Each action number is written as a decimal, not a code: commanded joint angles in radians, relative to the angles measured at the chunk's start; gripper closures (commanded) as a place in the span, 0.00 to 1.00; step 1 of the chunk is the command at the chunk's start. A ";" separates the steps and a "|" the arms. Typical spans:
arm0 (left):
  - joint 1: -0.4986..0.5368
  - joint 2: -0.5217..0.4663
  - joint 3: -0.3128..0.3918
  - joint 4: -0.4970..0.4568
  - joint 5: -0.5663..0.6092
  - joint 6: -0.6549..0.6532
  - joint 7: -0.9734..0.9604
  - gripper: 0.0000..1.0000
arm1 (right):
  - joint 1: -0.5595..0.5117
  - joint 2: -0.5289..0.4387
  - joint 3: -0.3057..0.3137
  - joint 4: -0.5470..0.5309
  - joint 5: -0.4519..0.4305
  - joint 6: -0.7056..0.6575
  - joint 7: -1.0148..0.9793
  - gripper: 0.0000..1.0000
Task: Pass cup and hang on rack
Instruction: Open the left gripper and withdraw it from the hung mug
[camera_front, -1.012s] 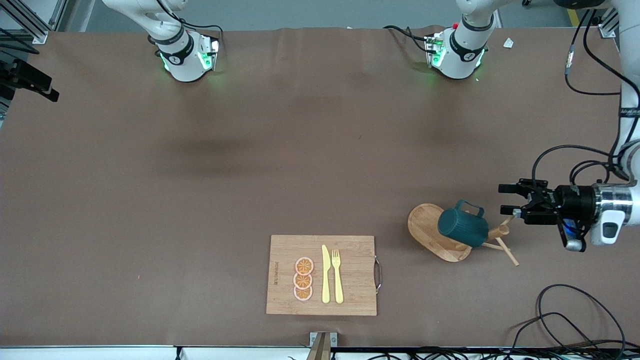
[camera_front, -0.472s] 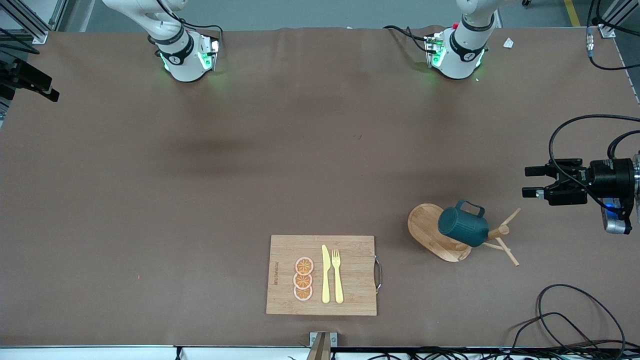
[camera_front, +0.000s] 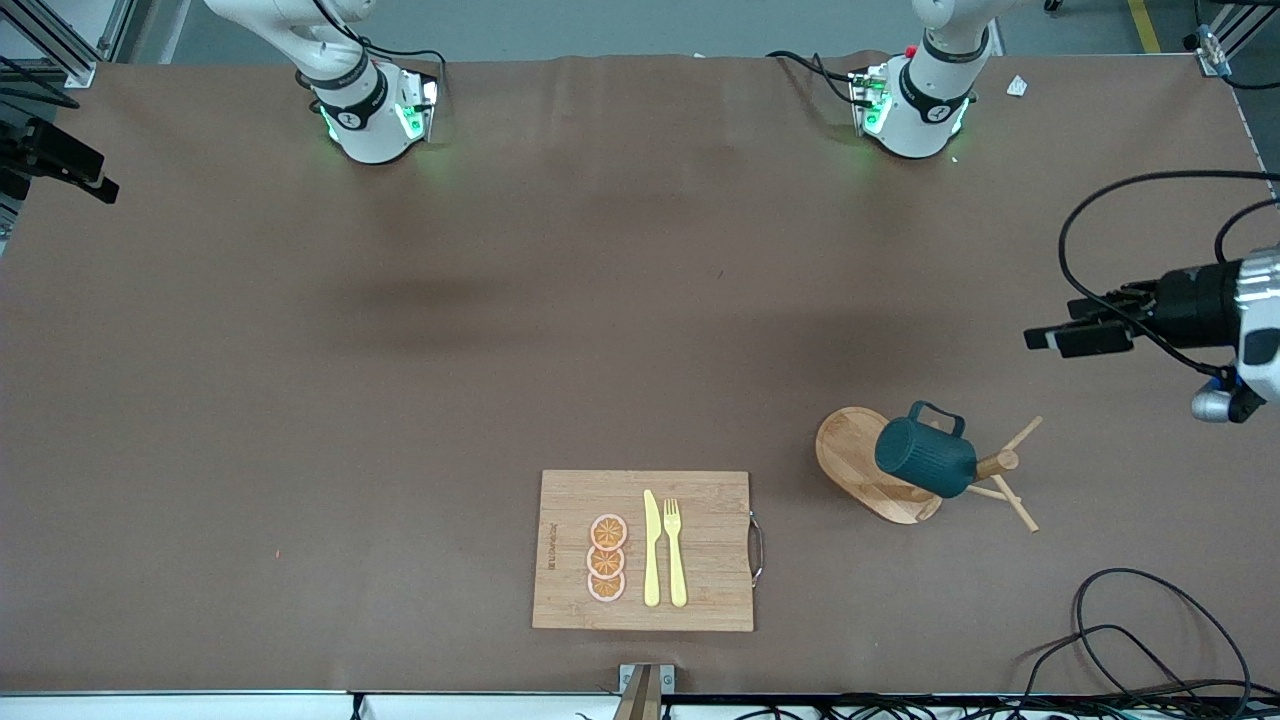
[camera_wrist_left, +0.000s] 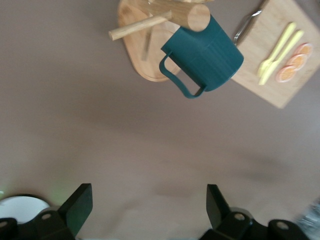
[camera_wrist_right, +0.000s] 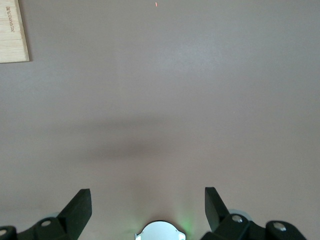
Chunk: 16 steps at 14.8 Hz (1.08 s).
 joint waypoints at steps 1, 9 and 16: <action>0.008 -0.057 -0.091 -0.023 0.166 0.016 0.036 0.00 | 0.003 -0.021 -0.001 -0.024 0.009 0.003 0.000 0.00; 0.014 -0.199 -0.170 -0.097 0.276 0.053 0.172 0.00 | 0.003 -0.021 -0.001 -0.024 0.009 0.003 0.000 0.00; 0.008 -0.213 -0.168 -0.105 0.291 0.108 0.198 0.00 | 0.001 -0.021 -0.003 -0.026 0.009 0.001 0.000 0.00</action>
